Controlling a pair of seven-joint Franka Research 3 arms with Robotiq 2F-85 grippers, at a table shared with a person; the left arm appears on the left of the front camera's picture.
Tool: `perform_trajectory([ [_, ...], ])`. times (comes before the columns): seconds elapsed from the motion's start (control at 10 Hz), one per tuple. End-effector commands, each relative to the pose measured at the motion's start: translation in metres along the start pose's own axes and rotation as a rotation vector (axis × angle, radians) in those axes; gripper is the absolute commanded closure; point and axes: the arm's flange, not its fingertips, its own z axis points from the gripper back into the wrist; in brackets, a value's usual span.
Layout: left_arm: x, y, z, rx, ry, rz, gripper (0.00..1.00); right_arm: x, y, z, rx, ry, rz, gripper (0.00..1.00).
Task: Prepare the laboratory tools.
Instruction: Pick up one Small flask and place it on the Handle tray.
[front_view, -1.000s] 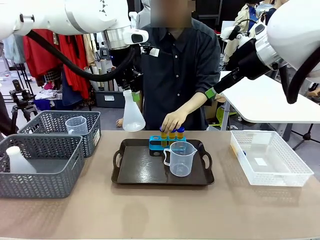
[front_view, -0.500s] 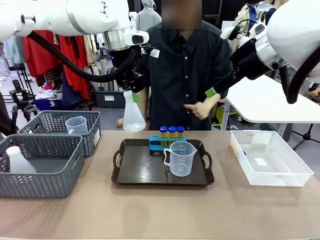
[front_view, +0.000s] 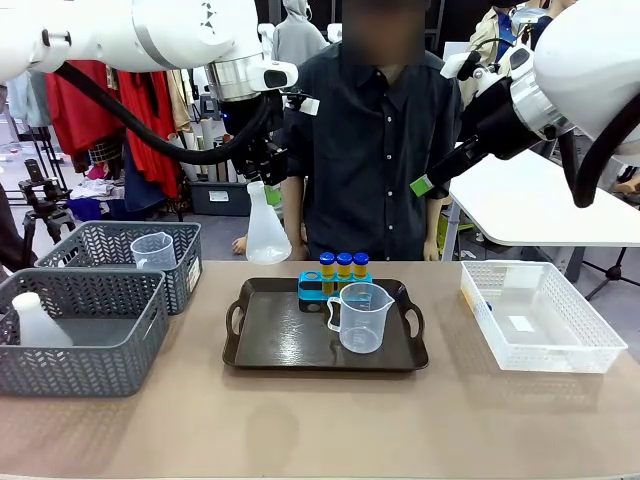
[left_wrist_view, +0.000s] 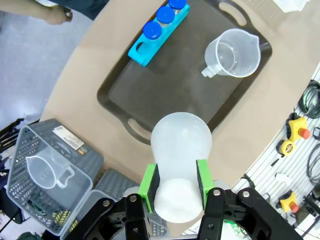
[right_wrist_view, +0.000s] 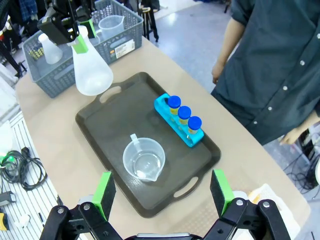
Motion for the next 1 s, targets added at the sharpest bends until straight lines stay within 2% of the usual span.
perform_trajectory([
  [0.0, -0.002, 0.001, 0.003, 0.003, -0.003, 0.001, 1.0, 0.0, -0.001, 0.001, 0.004, -0.004, 0.002, 0.0],
  [0.3, 0.005, -0.002, -0.008, 0.002, 0.014, -0.034, 1.0, 0.0, -0.001, 0.001, 0.004, -0.004, 0.002, 0.0],
  [0.7, 0.031, -0.002, -0.063, 0.01, 0.11, -0.089, 1.0, 0.0, -0.001, 0.001, 0.004, -0.004, 0.002, 0.0],
  [0.9, 0.033, 0.003, -0.092, 0.002, 0.125, -0.067, 1.0, 0.0, -0.001, 0.001, 0.004, -0.004, 0.002, 0.0],
])
